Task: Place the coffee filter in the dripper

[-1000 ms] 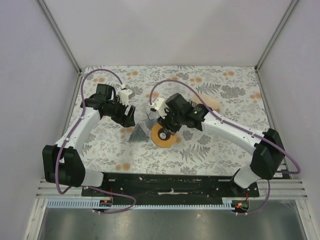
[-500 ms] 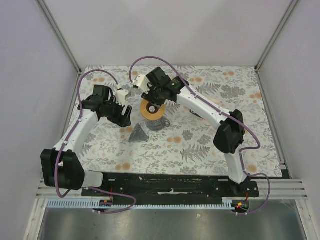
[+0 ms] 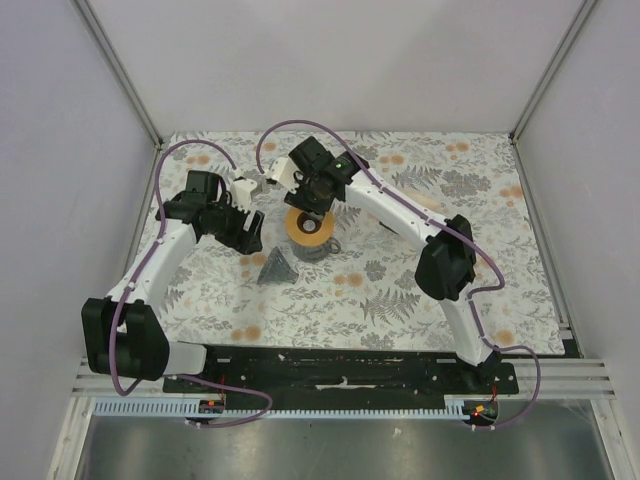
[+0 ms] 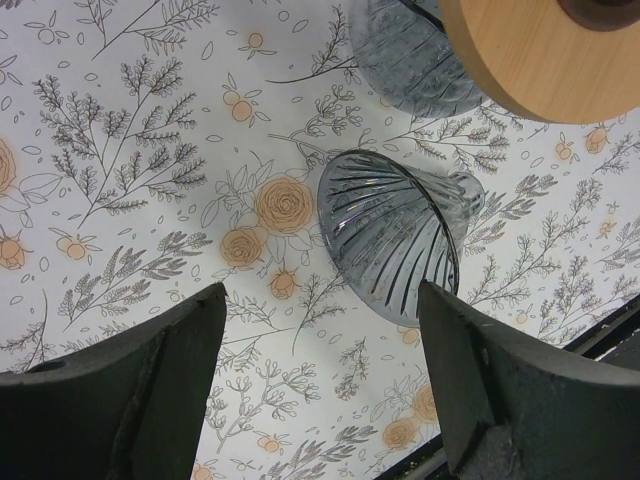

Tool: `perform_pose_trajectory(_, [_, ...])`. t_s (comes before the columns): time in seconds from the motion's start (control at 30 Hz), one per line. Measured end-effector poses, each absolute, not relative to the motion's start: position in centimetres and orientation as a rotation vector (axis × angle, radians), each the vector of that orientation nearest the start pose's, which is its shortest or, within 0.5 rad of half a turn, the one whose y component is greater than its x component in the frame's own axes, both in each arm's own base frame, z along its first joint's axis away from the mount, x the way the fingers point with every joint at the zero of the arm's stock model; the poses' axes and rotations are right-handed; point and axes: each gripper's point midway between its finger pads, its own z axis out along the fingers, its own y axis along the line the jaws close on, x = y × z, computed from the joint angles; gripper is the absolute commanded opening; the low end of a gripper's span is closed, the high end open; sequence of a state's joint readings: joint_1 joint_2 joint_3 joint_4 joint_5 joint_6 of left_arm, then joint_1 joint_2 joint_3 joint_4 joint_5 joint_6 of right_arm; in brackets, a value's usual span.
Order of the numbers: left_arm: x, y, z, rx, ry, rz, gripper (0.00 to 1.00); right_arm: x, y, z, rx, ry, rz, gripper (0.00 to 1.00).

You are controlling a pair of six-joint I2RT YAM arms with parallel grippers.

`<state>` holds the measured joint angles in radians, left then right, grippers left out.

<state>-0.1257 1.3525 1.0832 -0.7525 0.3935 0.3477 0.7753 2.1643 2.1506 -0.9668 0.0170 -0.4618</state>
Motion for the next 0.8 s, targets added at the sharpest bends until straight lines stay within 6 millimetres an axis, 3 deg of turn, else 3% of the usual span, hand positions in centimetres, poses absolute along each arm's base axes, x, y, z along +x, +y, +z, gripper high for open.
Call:
perform_pose_trajectory(0.17, [29.7, -9.2, 13.6, 0.729, 2.426, -0.423, 0.83, 38.8, 35.6, 14.6, -1.500, 2.103, 0.139, 0.05])
perform_pose_trajectory(0.37, [29.7, -9.2, 13.5, 0.729, 2.427, -0.424, 0.83, 38.9, 35.7, 13.6, -1.511, 2.119, 0.143, 0.45])
perform_pose_trajectory(0.43, [29.7, -9.2, 13.5, 0.728, 2.428, -0.424, 0.83, 38.9, 35.7, 13.6, -1.509, 2.119, 0.144, 0.54])
perform_pose_trajectory(0.8, [29.1, -10.5, 13.8, 0.751, 2.402, -0.534, 0.86, 39.1, 35.9, 13.8, -1.497, 2.110, 0.148, 0.68])
